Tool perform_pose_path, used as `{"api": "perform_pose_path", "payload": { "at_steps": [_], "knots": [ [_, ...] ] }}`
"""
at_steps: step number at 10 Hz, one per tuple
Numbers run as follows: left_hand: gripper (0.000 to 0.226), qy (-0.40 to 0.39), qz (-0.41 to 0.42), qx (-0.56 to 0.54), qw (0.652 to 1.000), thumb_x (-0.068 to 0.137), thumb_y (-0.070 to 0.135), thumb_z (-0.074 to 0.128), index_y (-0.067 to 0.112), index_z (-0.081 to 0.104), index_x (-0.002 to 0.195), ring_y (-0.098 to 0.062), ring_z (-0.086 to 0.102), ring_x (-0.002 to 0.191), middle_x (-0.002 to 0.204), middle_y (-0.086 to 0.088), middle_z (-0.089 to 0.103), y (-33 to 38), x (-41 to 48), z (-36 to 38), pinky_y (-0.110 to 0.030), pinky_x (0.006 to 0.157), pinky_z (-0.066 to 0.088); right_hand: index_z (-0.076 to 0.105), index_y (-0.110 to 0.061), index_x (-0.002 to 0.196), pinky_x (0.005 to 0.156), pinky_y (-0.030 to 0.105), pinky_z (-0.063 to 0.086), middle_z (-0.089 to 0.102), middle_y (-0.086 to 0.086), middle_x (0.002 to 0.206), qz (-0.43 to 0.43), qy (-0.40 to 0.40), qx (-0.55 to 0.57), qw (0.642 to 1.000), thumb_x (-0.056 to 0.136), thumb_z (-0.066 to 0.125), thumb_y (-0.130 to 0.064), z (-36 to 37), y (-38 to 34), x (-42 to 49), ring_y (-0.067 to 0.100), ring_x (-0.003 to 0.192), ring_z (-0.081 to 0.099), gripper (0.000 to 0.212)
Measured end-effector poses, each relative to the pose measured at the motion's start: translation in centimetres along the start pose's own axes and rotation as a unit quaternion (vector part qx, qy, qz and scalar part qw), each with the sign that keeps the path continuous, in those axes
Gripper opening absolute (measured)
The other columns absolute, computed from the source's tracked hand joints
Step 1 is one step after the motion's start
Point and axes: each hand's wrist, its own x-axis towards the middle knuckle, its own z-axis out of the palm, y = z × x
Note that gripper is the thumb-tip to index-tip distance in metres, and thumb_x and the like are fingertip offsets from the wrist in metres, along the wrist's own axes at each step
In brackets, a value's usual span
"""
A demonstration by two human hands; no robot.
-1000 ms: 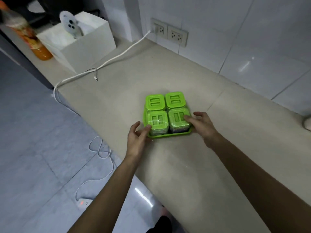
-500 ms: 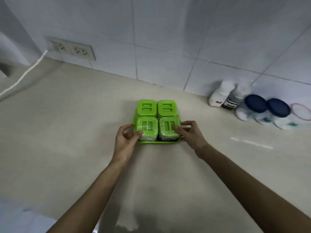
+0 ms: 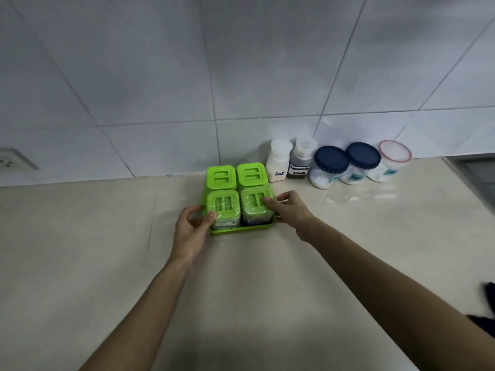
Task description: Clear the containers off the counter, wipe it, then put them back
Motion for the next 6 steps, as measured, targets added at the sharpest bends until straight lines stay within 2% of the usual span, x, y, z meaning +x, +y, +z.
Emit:
{"api": "perform_pose_path", "payload": {
  "at_steps": [1,2,3,4,6],
  "knots": [
    [0.032,-0.006,0.004,0.012,1.0,0.084,0.018,0.069,0.012,0.055,0.113,-0.021,0.06,0.075,0.093,-0.017,0.066,0.2,1.4,0.3,-0.03,0.072,0.05,0.042,-0.022,0.079,0.087,0.052,0.053,0.054,0.004,0.083,-0.01,0.012,-0.029,0.999,0.071,0.077,-0.043,0.1,-0.6,1.4,0.024,0.083,0.056,0.042],
    [0.032,0.001,-0.002,0.022,1.0,0.084,0.022,0.069,0.014,0.056,0.112,-0.021,0.06,0.071,0.095,-0.019,0.067,0.4,3.2,0.9,-0.035,0.077,0.05,0.041,-0.022,0.074,0.084,0.057,0.053,0.054,0.004,0.078,-0.034,0.011,-0.038,0.999,0.061,0.075,-0.052,0.2,-1.1,3.5,0.024,0.078,0.054,0.047],
    [0.032,0.0,0.002,0.021,1.0,0.083,0.025,0.07,0.016,0.056,0.11,-0.022,0.062,0.076,0.097,-0.018,0.068,0.2,4.0,1.1,-0.04,0.083,0.052,0.041,-0.022,0.071,0.083,0.055,0.051,0.052,0.003,0.074,-0.038,0.016,-0.038,0.998,0.058,0.074,-0.053,0.3,-1.4,4.0,0.023,0.076,0.053,0.048],
    [0.034,-0.004,0.001,0.041,0.999,0.081,0.035,0.072,0.02,0.058,0.108,-0.026,0.065,0.09,0.102,-0.015,0.069,-0.6,4.6,0.9,-0.044,0.09,0.052,0.041,-0.021,0.069,0.081,0.054,0.052,0.05,0.001,0.071,-0.037,0.019,-0.035,0.999,0.066,0.076,-0.047,0.4,-1.2,4.5,0.022,0.074,0.05,0.044],
    [0.042,0.011,-0.024,0.07,0.997,0.074,0.045,0.074,0.026,0.055,0.107,-0.028,0.066,0.095,0.102,-0.013,0.068,0.6,4.3,1.3,-0.047,0.093,0.052,0.042,-0.018,0.068,0.078,0.051,0.053,0.051,0.006,0.073,-0.043,0.019,-0.069,0.997,0.076,0.076,-0.038,0.2,-2.8,3.7,0.023,0.073,0.051,0.04]
  ]
}}
